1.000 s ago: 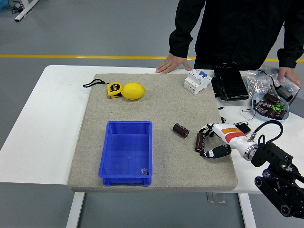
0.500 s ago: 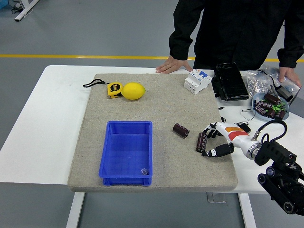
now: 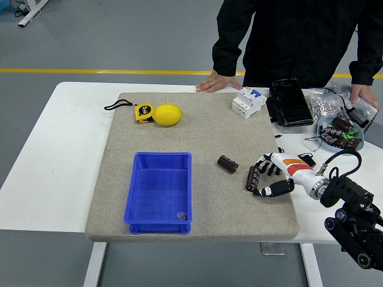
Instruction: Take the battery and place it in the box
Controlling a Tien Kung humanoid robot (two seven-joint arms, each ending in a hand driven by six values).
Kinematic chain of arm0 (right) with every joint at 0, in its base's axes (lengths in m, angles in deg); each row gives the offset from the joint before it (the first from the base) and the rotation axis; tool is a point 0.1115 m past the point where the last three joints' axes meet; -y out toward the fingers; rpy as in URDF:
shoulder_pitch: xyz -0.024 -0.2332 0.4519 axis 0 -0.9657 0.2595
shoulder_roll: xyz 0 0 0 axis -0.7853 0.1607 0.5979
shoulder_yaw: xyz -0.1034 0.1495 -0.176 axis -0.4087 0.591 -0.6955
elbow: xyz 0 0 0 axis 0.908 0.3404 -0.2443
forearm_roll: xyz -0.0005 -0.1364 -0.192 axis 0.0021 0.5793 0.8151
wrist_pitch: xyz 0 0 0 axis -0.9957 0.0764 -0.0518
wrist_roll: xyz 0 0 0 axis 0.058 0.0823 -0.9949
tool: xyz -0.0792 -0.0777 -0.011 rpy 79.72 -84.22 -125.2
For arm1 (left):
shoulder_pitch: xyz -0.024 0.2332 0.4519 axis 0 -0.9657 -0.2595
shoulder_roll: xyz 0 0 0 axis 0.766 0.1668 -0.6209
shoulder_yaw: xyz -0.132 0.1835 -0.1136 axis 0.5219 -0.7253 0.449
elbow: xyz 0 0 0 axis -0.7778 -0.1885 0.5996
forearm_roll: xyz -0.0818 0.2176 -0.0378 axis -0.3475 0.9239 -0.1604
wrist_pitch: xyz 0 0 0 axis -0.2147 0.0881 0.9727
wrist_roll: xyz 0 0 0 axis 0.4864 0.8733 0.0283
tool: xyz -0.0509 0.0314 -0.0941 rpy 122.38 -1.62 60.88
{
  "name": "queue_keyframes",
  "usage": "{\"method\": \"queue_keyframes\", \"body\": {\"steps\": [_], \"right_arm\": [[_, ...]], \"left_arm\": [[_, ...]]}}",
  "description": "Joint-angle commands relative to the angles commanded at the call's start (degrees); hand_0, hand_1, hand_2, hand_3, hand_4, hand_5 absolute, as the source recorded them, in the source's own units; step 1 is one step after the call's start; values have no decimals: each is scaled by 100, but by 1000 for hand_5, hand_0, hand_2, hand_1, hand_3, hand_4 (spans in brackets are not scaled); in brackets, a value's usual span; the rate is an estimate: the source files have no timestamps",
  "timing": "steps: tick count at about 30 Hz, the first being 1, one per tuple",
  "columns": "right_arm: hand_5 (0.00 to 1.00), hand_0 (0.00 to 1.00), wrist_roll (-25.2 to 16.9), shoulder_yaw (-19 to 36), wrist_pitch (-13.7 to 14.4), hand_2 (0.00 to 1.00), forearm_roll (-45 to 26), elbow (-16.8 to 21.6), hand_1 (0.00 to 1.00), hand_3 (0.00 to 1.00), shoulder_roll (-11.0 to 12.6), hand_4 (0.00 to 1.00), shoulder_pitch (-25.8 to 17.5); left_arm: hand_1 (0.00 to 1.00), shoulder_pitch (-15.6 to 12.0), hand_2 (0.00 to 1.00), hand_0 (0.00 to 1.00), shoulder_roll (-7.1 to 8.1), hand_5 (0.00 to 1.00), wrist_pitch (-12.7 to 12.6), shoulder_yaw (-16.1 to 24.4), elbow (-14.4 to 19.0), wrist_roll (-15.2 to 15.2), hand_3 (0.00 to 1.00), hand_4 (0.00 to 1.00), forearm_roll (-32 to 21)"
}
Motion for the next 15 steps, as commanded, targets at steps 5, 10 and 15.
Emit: {"method": "queue_keyframes", "body": {"steps": [5,10,15], "right_arm": [[319,345,5,29,-2,517,4,96,450,515,20,998,14],[341,343,21,60,-2,512,-12,287,444,511,42,995,32],[344,344,81,41,-4,509,-53,626,444,508,13,989,77]], "left_arm": [[685,-1,687,726,5,544,9,9,0,4,588,635,22],[685,-1,686,725,14,544,16,9,0,4,588,635,26],[685,-7,683,726,15,545,12,17,0,-3,588,635,17]]}}
